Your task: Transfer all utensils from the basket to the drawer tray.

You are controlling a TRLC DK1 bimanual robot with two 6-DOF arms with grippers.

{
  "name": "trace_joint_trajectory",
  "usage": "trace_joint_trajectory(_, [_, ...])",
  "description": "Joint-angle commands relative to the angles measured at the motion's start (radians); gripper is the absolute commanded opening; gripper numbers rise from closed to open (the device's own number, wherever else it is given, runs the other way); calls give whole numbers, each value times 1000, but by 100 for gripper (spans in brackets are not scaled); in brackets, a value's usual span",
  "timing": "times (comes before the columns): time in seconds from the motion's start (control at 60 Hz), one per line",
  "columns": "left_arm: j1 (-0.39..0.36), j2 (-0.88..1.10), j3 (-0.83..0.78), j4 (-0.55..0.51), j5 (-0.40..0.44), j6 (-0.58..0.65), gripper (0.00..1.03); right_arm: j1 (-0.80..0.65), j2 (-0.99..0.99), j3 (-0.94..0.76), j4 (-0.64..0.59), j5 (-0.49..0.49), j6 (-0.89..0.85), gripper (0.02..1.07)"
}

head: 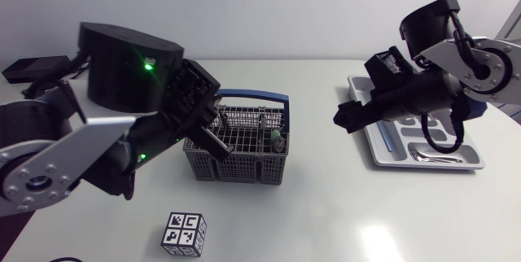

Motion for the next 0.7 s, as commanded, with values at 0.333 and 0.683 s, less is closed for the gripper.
trace_joint_trajectory(0.333, [38,-164,101,-146,218,-224,4,190,-233,-44,12,-15,-45,92])
trace_joint_trajectory(0.683, [196,5,316,-378,648,-476,3,345,-270,-18,17,-15,-54,91])
